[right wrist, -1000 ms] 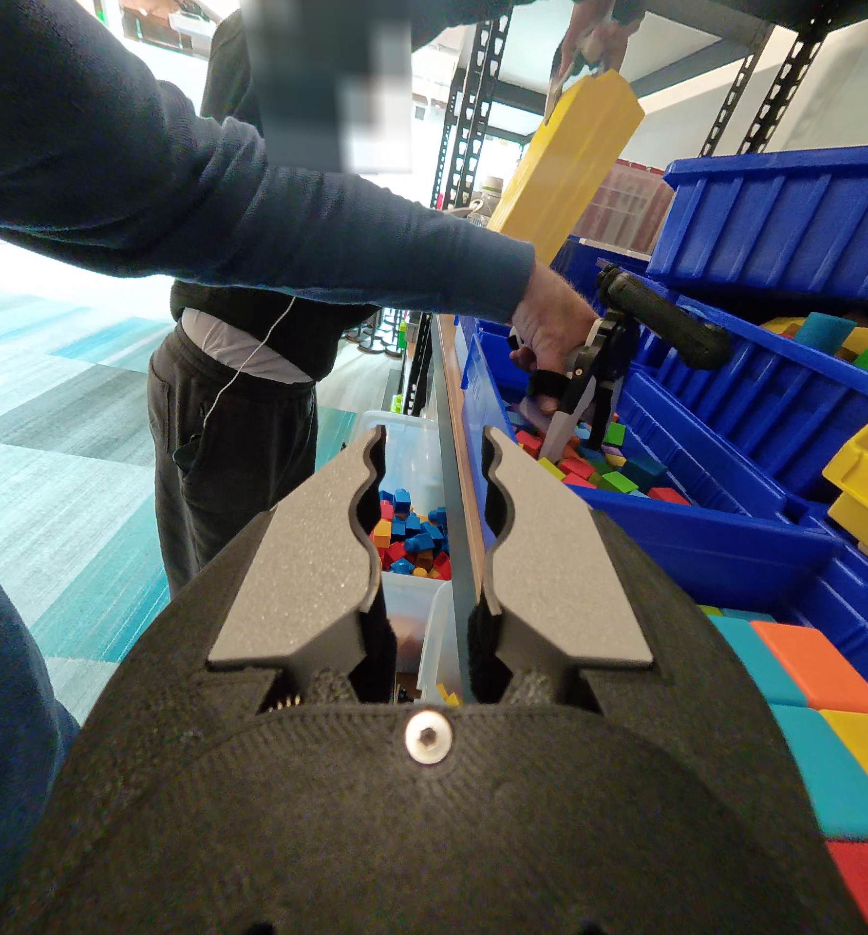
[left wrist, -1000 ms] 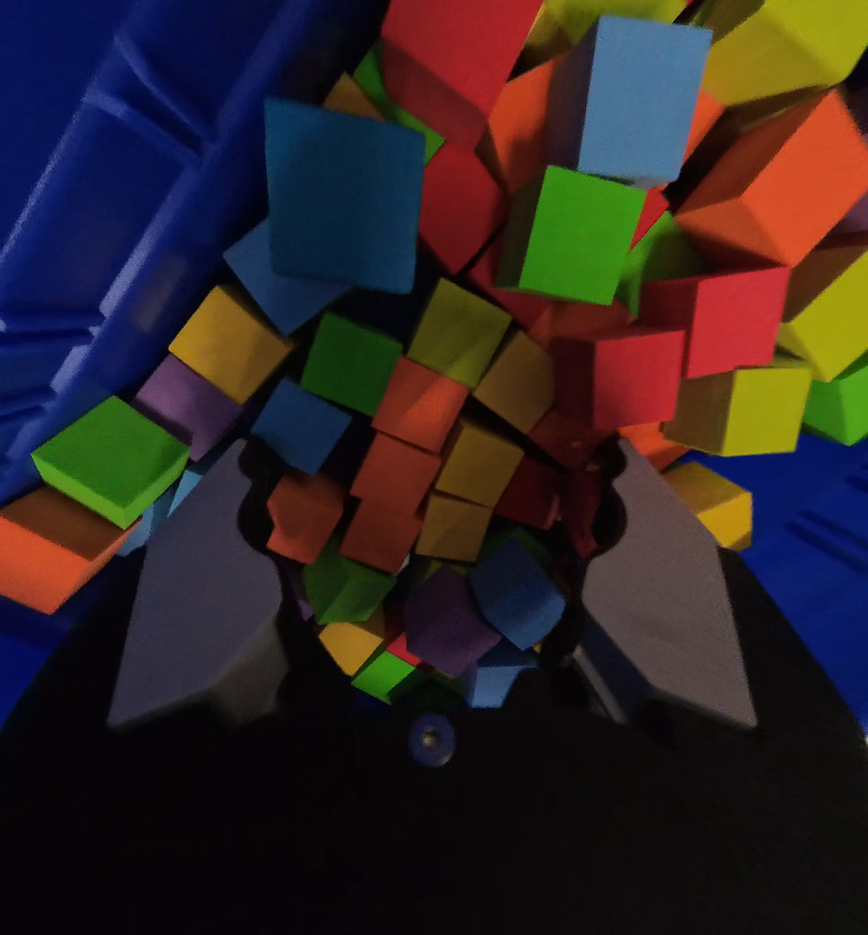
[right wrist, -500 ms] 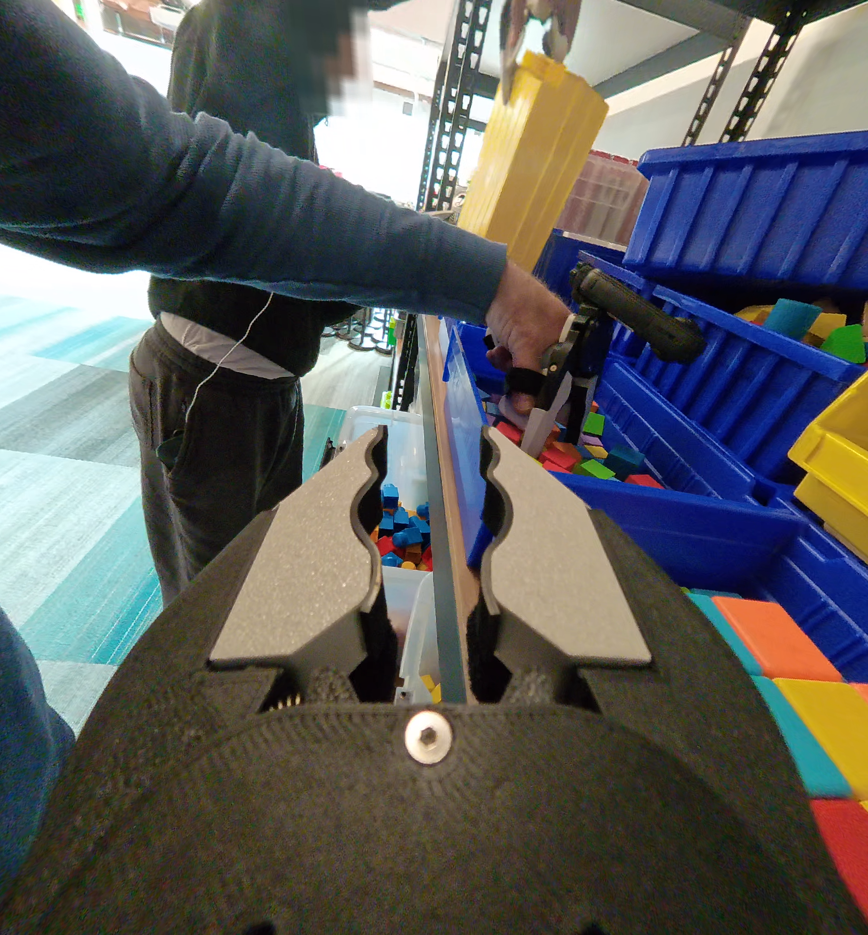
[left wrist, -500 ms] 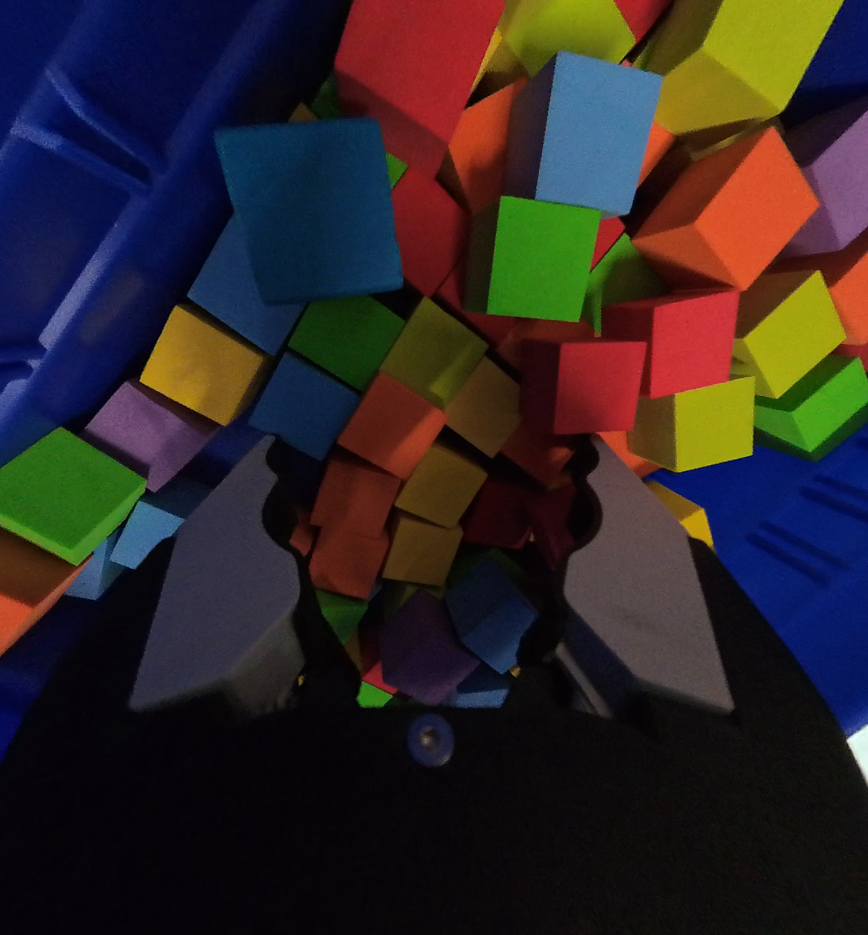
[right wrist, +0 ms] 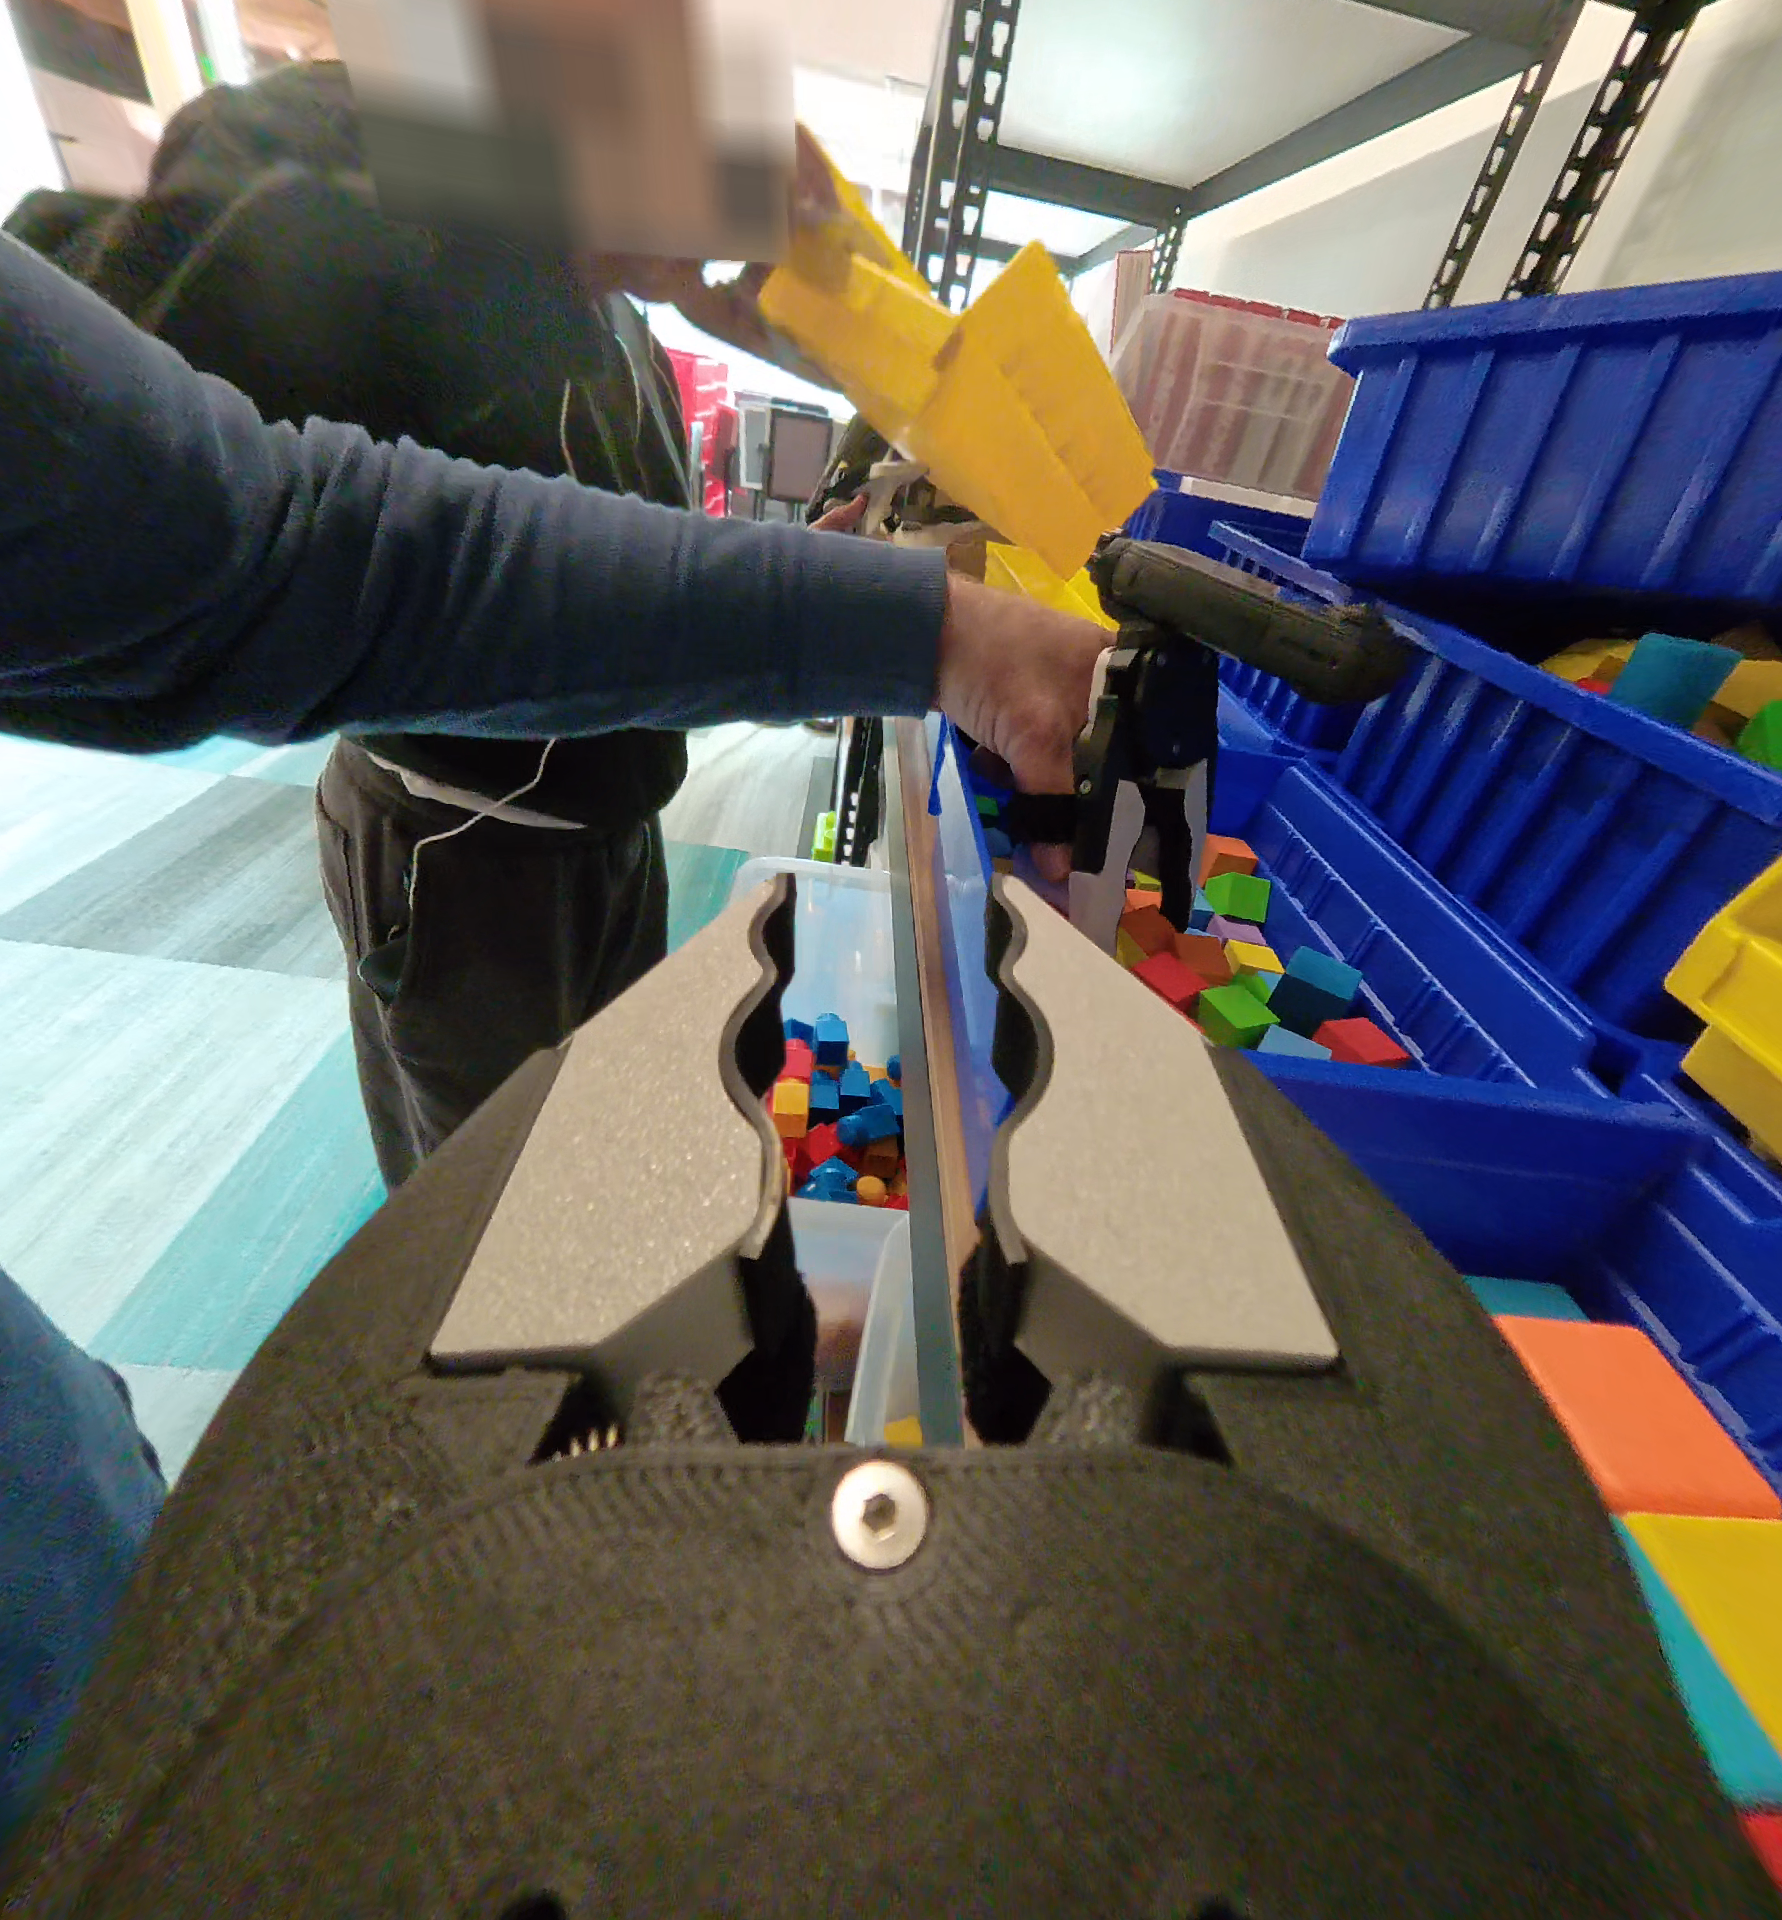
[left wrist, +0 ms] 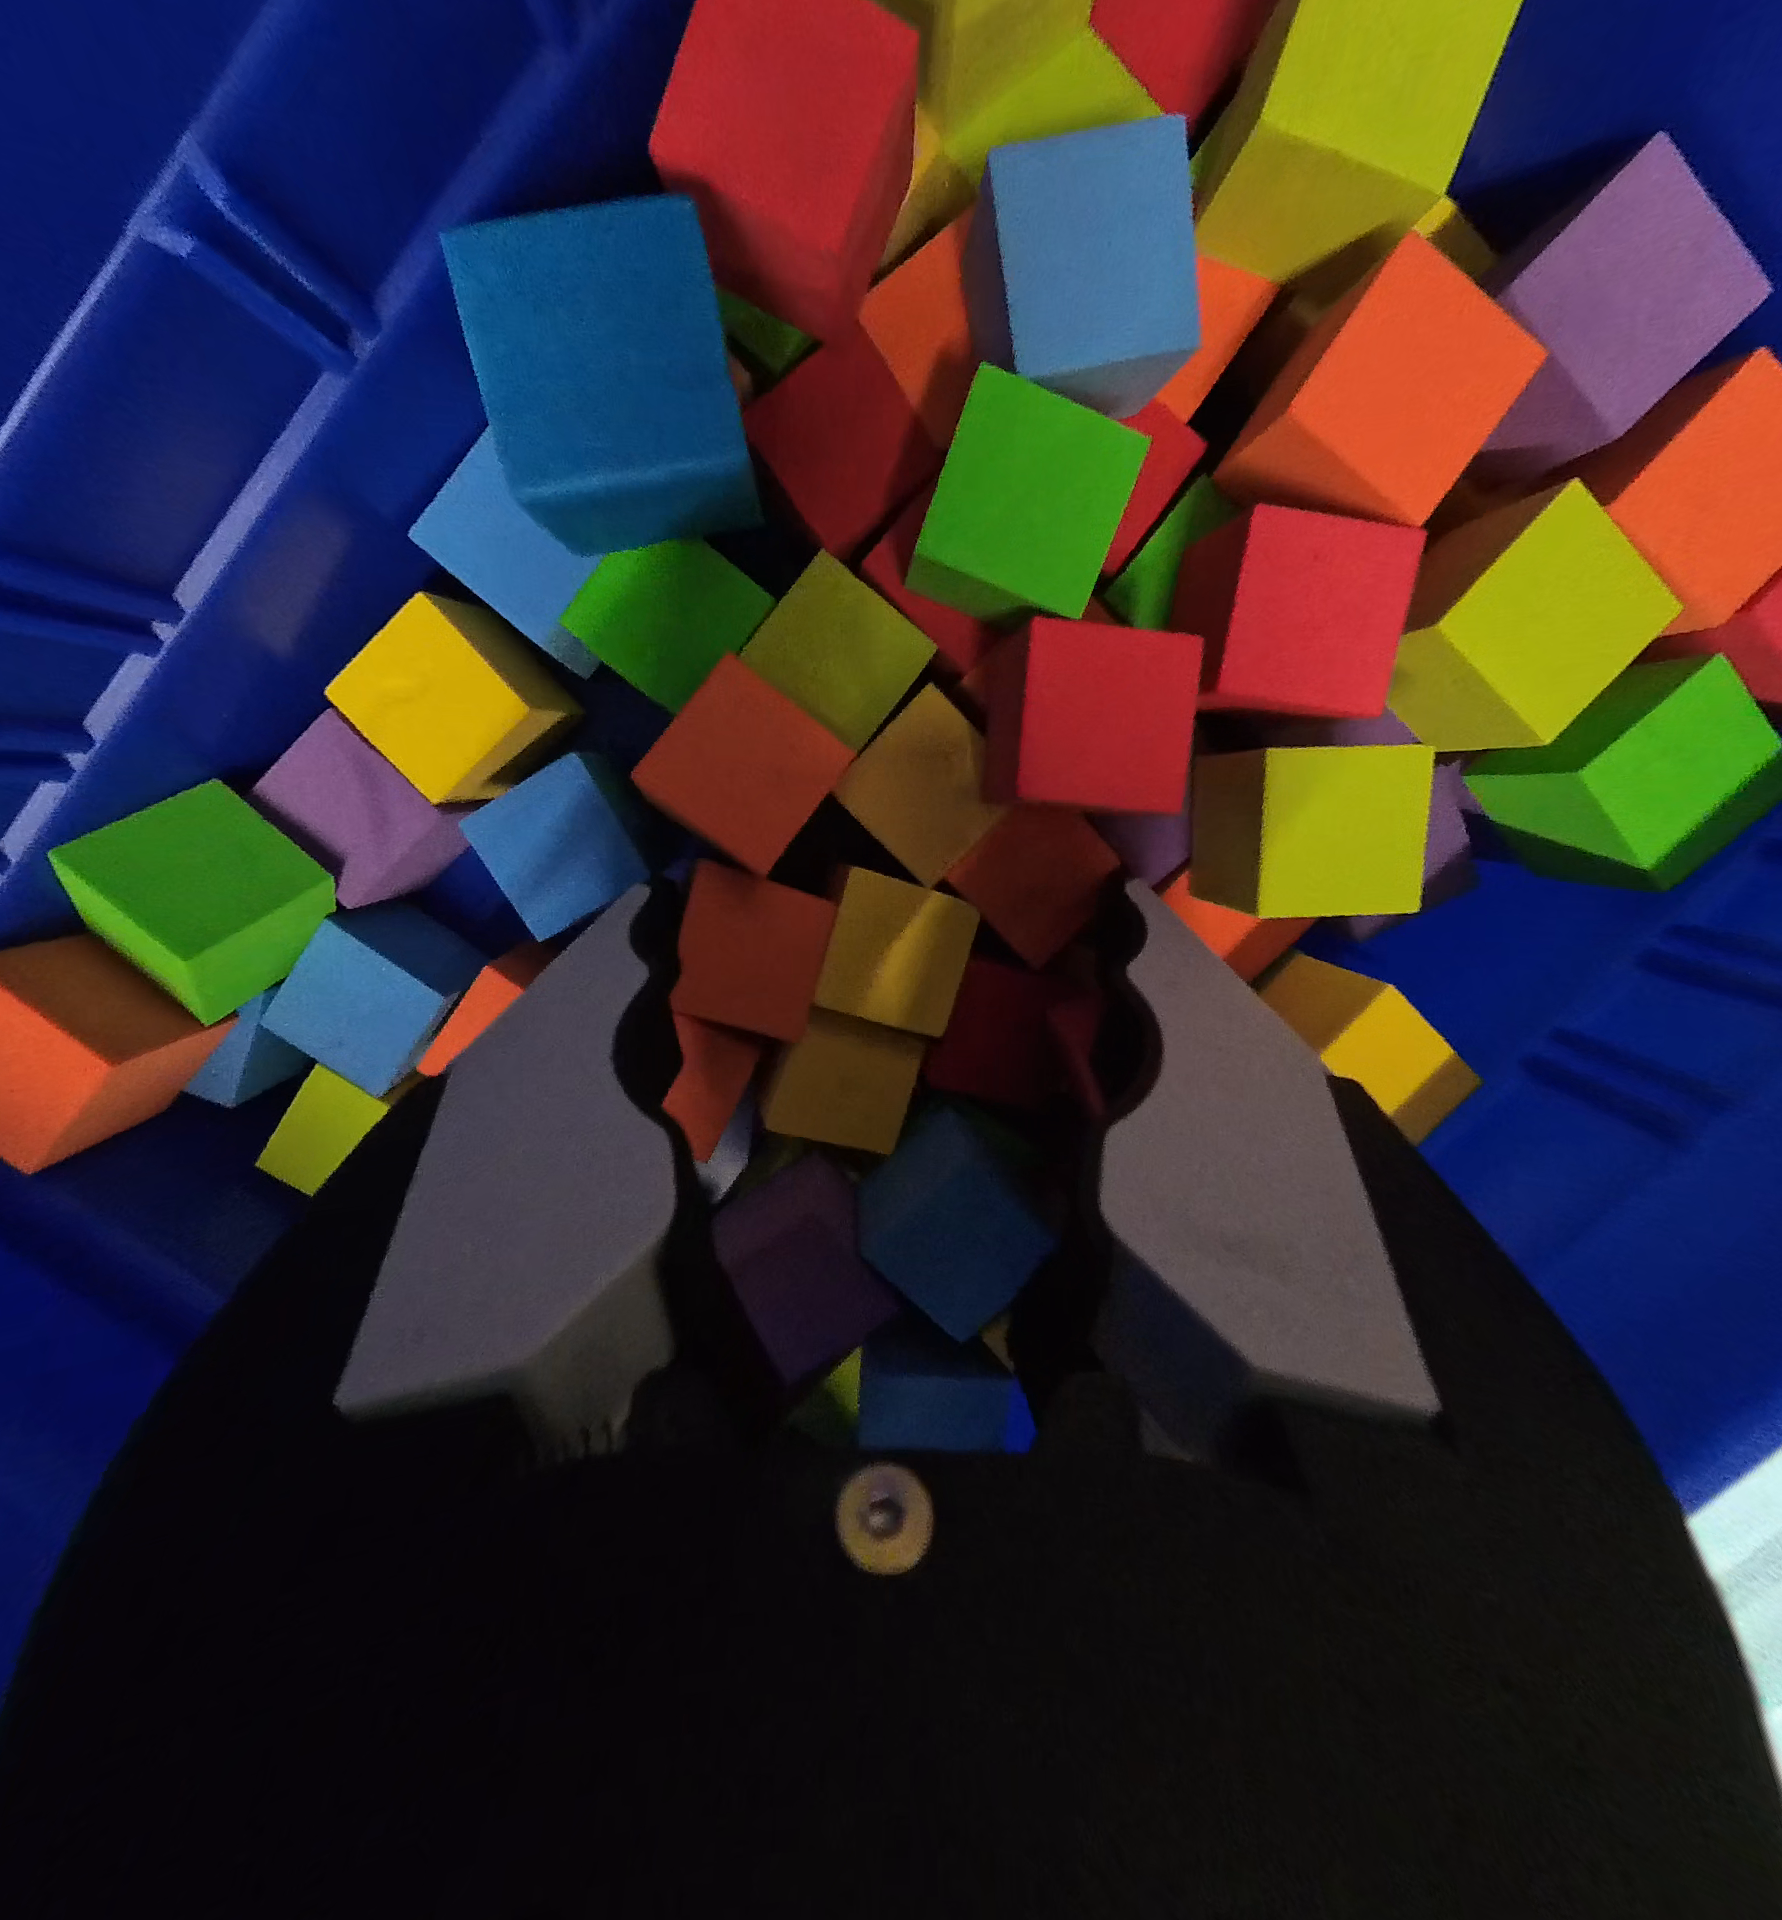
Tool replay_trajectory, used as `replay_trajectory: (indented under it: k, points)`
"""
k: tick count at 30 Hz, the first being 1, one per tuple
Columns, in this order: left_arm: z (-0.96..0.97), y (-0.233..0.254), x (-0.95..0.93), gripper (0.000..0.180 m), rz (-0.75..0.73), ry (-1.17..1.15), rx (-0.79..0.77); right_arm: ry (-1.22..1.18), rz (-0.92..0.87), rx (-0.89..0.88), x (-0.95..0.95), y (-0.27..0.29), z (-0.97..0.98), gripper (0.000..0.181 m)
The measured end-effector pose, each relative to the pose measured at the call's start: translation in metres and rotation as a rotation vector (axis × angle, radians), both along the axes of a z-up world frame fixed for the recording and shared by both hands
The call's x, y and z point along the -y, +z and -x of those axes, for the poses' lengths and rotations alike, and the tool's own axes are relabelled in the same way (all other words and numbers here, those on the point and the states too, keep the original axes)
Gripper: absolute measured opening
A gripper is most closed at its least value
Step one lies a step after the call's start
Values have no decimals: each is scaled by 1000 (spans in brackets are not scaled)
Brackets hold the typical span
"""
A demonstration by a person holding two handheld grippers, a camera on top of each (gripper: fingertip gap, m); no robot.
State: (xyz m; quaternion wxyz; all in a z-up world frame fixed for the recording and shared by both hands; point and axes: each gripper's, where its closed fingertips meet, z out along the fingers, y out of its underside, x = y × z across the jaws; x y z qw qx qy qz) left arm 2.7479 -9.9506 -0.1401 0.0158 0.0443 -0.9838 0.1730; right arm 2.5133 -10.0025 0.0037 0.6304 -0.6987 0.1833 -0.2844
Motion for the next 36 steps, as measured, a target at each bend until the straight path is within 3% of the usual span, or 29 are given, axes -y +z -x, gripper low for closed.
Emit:
replay_trajectory:
  k: [7,8,9,10,14,22,26,28,30,36]
  points:
    - [0,16,5,73,53,-23,134,-30,-10,-46,1,15,-7,36]
    - [5,21,5,63,65,-34,130,-36,-5,-49,1,17,-8,36]
    - [20,31,14,20,146,-71,60,-41,4,-50,2,18,-9,36]
    - [14,43,23,5,227,-38,104,-44,12,-51,2,20,-10,36]
    - [14,39,26,9,215,-44,97,-42,35,-54,3,20,-4,37]
    - [4,42,38,73,207,23,206,-118,101,-52,13,23,25,40]
    - [-5,67,52,49,340,94,339,-190,111,-3,24,33,49,39]
    - [-3,82,54,47,397,93,432,-224,119,23,27,39,63,40]
    - [3,106,58,30,507,113,484,-261,138,31,31,41,77,41]
    - [70,181,74,0,730,-9,620,-367,68,31,45,39,118,40]
